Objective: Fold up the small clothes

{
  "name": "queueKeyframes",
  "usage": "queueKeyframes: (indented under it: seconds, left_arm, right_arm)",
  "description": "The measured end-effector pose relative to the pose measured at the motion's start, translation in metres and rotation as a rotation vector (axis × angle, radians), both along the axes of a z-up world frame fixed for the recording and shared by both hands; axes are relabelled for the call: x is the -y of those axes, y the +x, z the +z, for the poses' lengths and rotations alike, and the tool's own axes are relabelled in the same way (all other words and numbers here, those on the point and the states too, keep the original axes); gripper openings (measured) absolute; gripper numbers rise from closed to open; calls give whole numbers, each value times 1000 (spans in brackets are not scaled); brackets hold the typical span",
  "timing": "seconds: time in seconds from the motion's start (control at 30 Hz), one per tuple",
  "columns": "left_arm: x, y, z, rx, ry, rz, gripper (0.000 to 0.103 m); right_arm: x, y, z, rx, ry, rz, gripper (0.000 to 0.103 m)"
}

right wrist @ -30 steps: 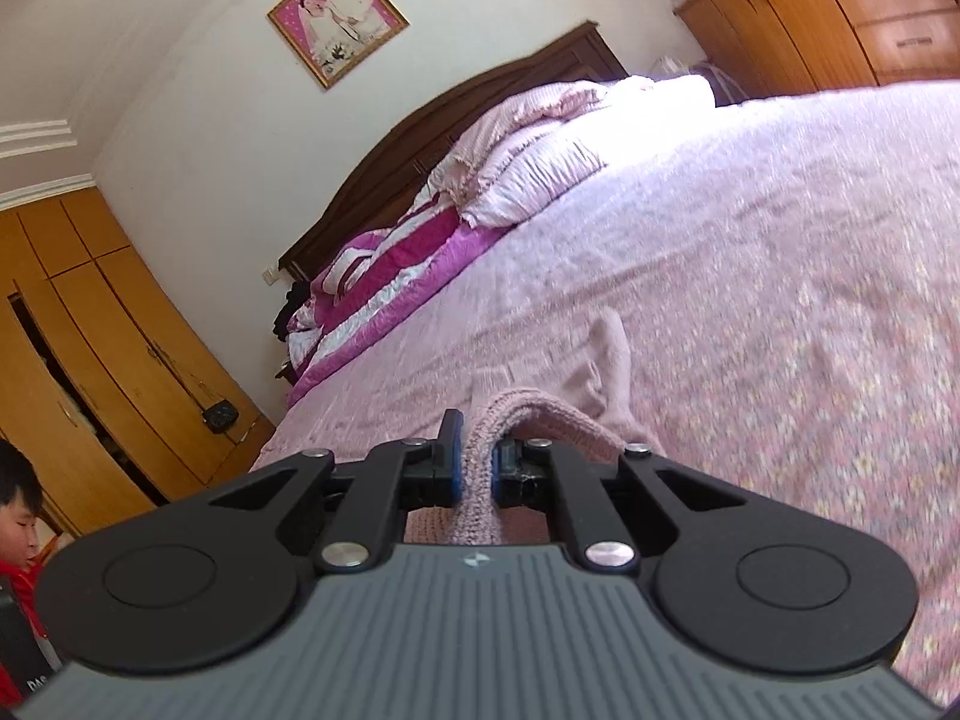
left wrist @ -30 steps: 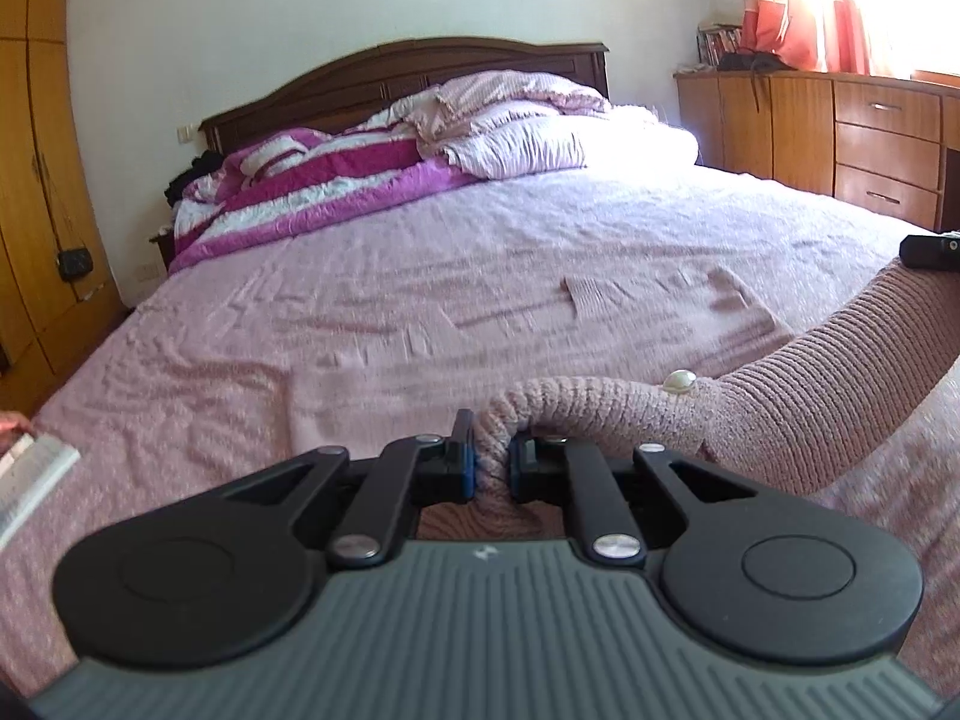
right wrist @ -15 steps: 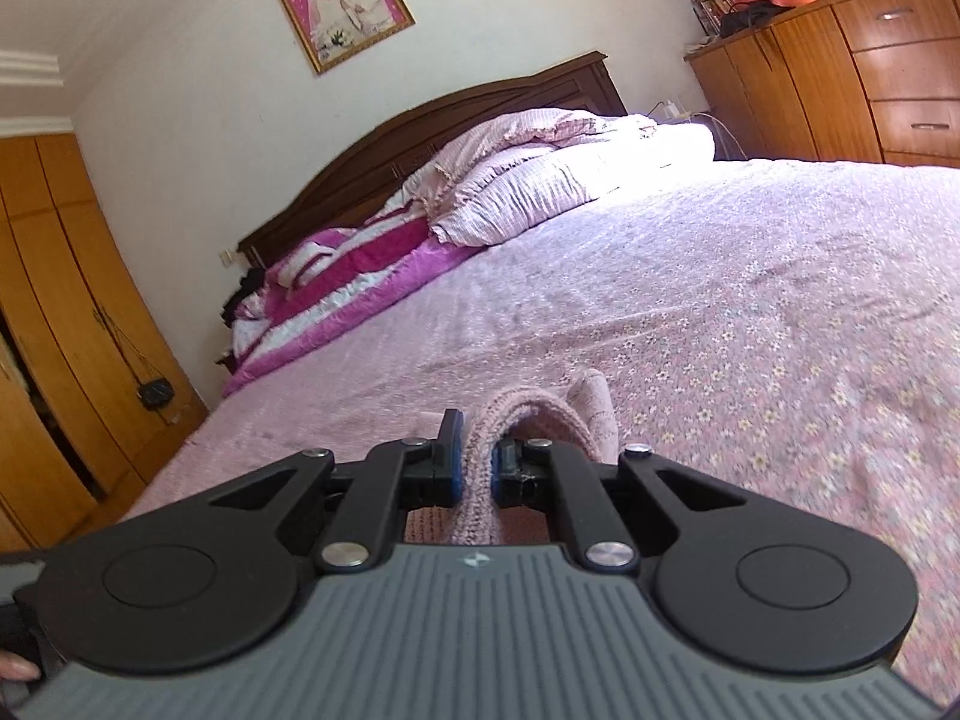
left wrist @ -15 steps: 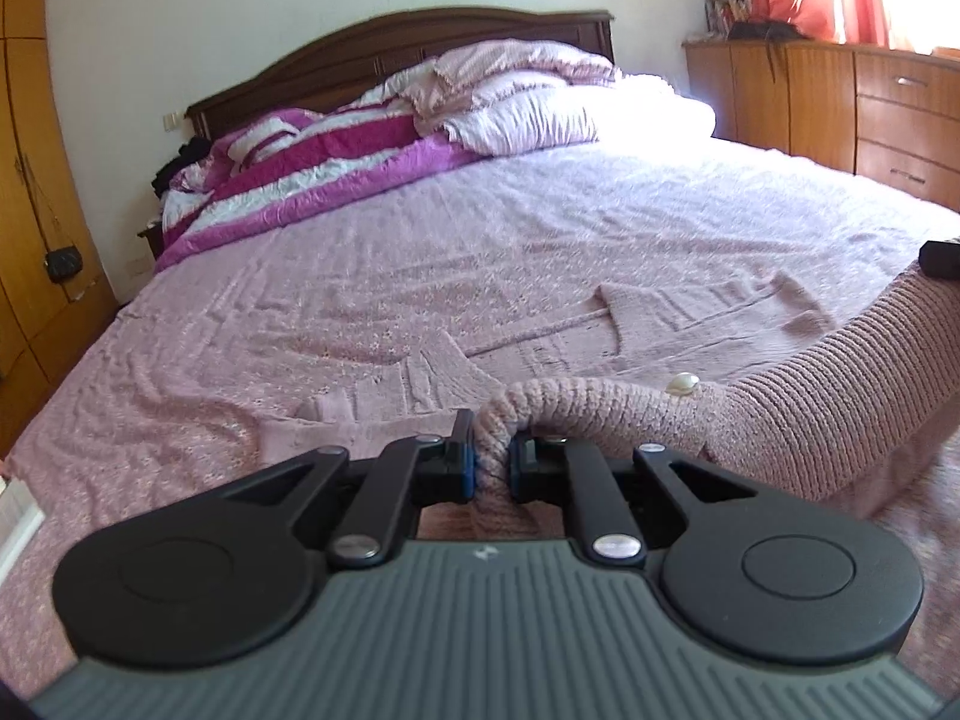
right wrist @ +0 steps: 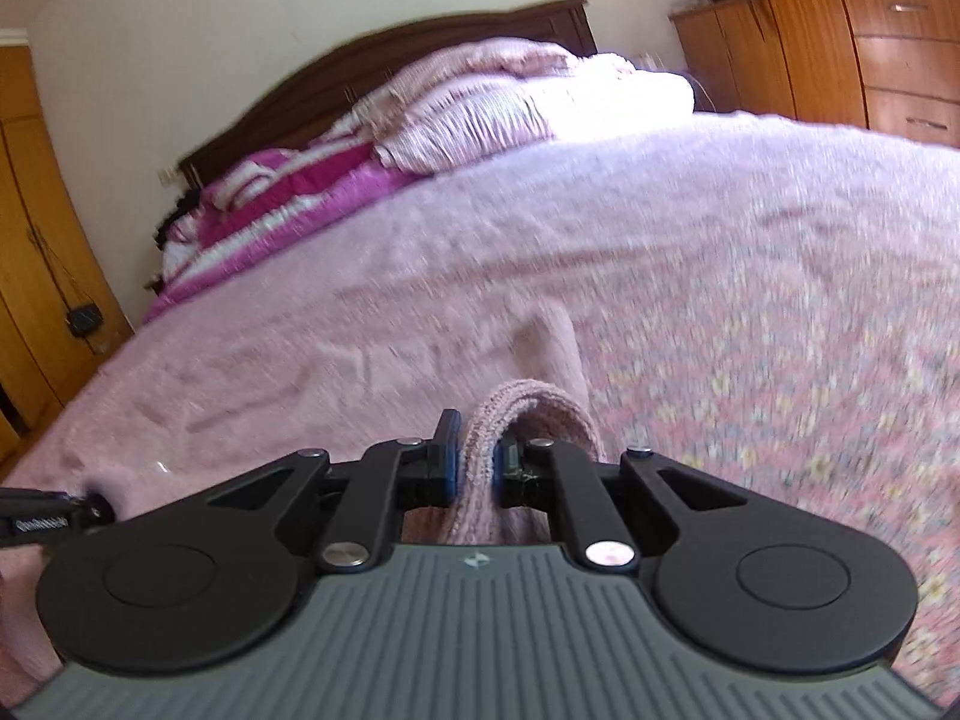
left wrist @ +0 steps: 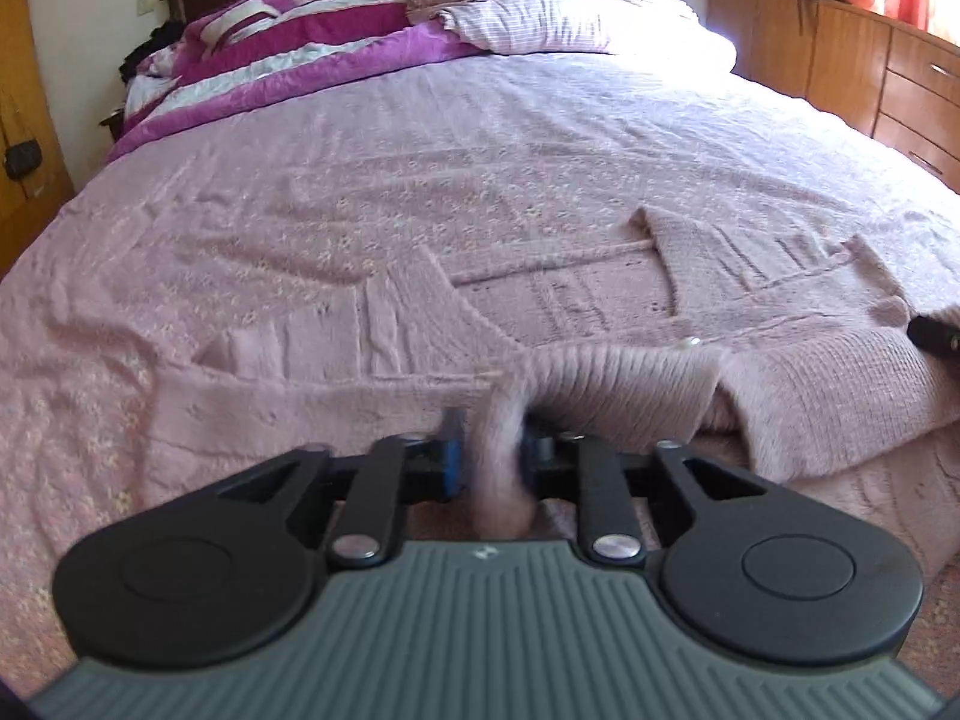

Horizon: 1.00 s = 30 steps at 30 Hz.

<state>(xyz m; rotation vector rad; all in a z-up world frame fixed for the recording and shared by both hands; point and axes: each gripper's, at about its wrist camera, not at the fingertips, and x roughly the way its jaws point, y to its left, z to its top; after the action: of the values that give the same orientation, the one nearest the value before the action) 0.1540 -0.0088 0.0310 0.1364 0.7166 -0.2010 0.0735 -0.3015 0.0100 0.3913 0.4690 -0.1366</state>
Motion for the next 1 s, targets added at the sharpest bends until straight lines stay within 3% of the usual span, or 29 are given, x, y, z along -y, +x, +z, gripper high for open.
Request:
queueKeyframes:
  seconds: [0.17,0.33,0.43,0.6,0.77,0.87,1.0]
  left_arm:
    - [-7,-6,2,19,19,12,54]
    - [-18,-20,14,21,12,16,63]
    - [-24,-36,23,54,11,4,75]
    - [-33,-63,34,97,19,9,76]
    - [-40,-94,33,82,-10,24,76]
    - [-32,-109,24,43,55,27,76]
    - [-15,-128,14,43,115,-47,76]
  right_arm:
    - [0,-1,-10,47,15,26,28]
    - [2,-7,-5,56,47,28,43]
    - [-3,-16,2,56,35,24,53]
    - [-7,-38,10,63,47,13,58]
    - [-11,-53,9,56,46,25,58]
    - [-11,-57,7,51,45,33,58]
    - [-10,-57,3,39,61,48,62]
